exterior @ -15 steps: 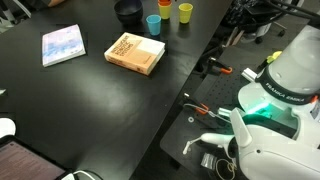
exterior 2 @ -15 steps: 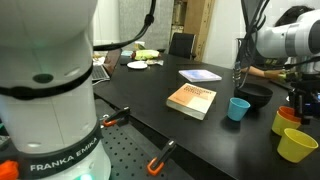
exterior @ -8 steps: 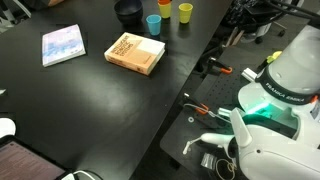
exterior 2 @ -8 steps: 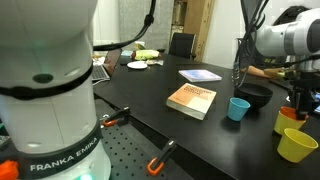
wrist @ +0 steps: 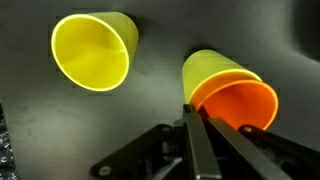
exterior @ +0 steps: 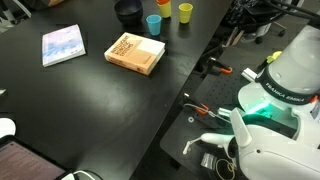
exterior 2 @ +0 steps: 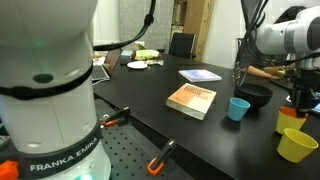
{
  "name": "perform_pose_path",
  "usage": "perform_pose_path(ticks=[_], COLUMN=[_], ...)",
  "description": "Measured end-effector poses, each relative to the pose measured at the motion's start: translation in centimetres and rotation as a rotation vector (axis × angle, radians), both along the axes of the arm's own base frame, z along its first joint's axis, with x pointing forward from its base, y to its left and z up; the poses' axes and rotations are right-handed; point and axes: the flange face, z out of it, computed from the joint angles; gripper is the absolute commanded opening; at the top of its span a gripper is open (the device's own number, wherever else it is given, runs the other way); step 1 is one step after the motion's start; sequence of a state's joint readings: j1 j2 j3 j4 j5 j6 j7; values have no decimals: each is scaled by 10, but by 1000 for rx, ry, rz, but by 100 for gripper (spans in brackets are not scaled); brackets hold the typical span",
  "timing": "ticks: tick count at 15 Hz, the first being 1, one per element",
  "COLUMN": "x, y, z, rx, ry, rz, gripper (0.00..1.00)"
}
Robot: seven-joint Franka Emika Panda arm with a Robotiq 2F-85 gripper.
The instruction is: Unstack the cups.
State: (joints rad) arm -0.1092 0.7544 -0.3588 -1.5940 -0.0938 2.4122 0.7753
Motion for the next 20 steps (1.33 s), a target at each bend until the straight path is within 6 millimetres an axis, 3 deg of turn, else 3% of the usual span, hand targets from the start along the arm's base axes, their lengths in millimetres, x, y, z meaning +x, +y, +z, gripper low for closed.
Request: perform_pose_path(ticks=[4,14,20], x=[2,1,-22], y=[1,10,41], z=[10,64,90], rx=[-4,-12,8], ry=[-17,-124,-113], rz=[5,24,88], gripper=[1,1,1])
